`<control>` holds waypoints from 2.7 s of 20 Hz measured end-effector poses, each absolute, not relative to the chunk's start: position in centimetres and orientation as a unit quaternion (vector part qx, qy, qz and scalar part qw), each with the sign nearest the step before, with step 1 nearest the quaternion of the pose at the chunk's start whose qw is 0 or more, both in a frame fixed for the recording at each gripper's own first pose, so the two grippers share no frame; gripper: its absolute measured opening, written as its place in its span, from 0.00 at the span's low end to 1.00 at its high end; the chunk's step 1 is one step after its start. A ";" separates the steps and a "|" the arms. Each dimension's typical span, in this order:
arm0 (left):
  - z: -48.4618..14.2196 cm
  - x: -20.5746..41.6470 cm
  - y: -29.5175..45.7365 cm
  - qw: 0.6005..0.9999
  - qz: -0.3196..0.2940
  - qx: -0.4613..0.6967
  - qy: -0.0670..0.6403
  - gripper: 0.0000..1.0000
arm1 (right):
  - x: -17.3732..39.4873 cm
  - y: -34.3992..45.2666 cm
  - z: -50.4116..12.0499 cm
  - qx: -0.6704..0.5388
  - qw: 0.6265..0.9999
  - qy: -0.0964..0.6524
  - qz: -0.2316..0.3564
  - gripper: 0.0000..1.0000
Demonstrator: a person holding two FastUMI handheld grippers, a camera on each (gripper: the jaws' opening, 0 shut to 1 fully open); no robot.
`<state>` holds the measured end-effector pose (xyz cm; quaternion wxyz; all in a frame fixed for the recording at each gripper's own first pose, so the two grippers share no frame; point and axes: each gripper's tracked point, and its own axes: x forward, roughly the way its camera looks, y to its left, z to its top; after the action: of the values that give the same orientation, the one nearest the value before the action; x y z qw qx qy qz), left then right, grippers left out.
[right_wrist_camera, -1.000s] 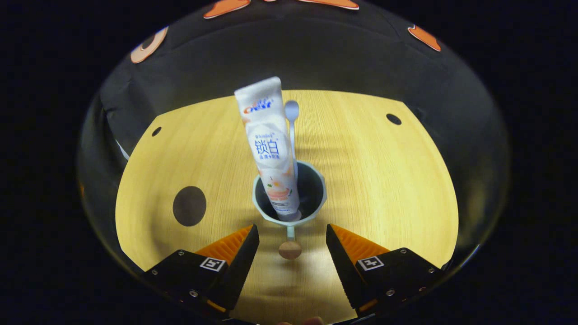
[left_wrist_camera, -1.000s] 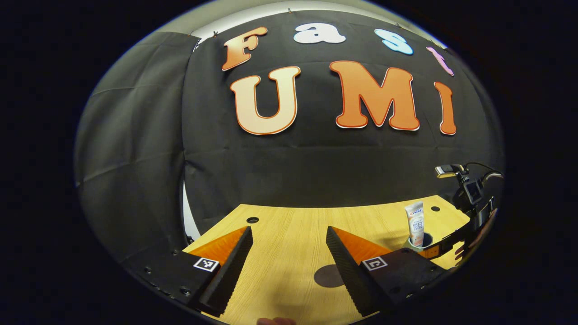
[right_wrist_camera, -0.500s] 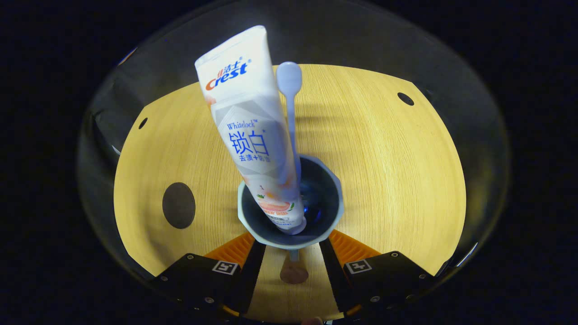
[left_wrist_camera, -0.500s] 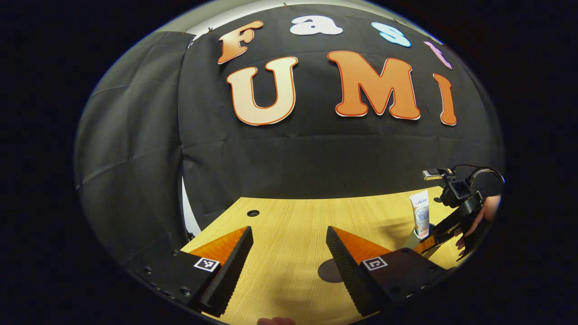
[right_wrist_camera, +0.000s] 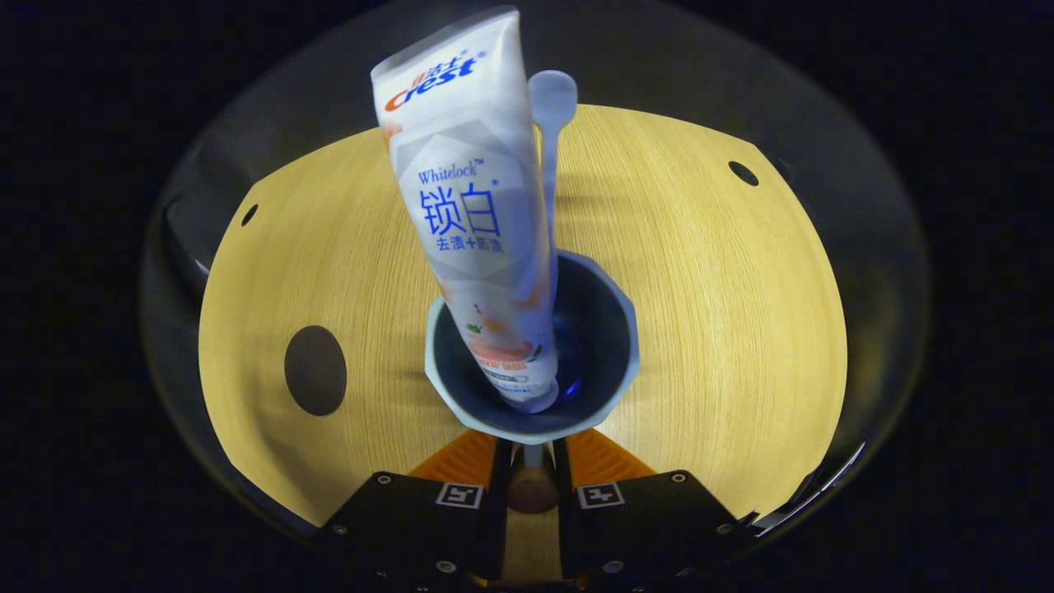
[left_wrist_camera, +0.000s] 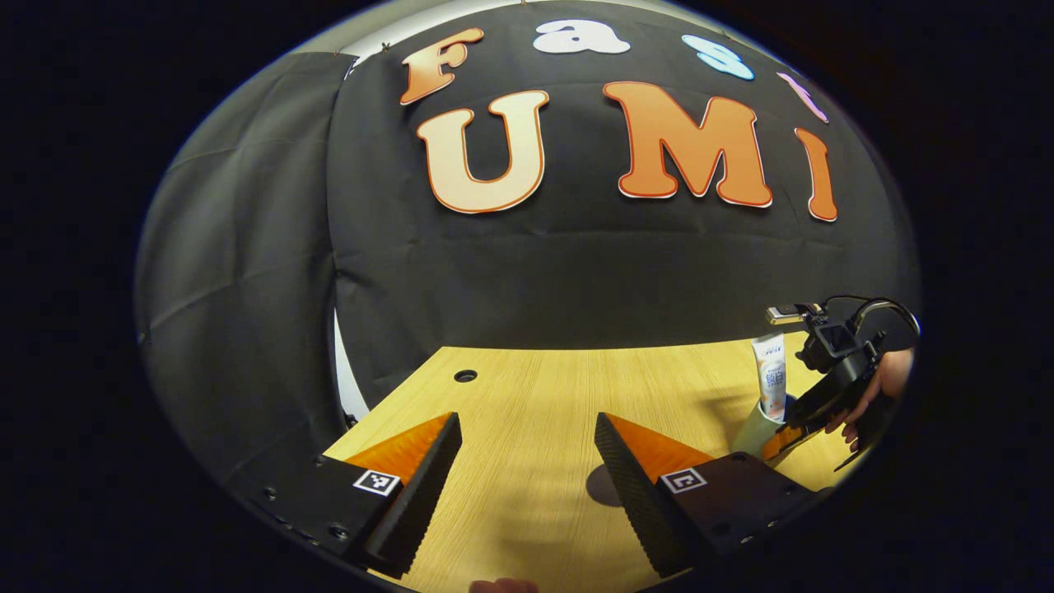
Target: Put the toothbrush and toothpaste on the desktop into the cup, then pick up the cup and place it on the coaster on the desktop.
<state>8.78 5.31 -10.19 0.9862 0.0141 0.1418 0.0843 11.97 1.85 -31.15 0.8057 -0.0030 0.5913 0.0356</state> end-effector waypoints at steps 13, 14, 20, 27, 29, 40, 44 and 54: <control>-9.7 6.7 7.6 0.985 0.097 0.016 0.139 0.99 | 12.8 1.2 -30.6 -0.034 0.818 0.567 0.091 0.18; -9.6 6.2 8.0 0.985 0.101 0.017 0.139 0.99 | 13.0 1.1 -30.4 -0.039 0.818 0.564 0.101 0.18; -9.9 3.4 11.6 0.981 0.133 0.011 0.144 0.98 | 13.5 0.0 -30.8 -0.068 0.812 0.558 0.154 0.18; -10.2 0.9 15.1 0.975 0.165 0.011 0.150 0.99 | 13.9 -0.3 -31.0 -0.089 0.804 0.560 0.176 0.18; -10.3 0.6 15.8 0.973 0.170 0.011 0.153 0.99 | 14.1 0.0 -31.5 -0.093 0.802 0.562 0.177 0.18; -10.3 0.6 15.9 0.975 0.161 0.006 0.156 0.98 | 14.0 0.9 -30.0 -0.086 0.813 0.550 0.171 0.40; -10.9 1.0 15.5 0.979 0.136 0.007 0.153 0.98 | 14.2 0.5 -28.1 -0.074 0.832 0.522 0.173 0.70; -7.8 4.7 8.8 0.991 0.042 0.003 0.126 0.99 | 13.5 -7.2 -17.3 -0.031 0.911 0.391 0.132 0.84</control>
<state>4.75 8.75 -7.76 0.9911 0.0028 0.1263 0.0420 13.50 -7.20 -17.31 0.9106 -0.0314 0.3905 0.1316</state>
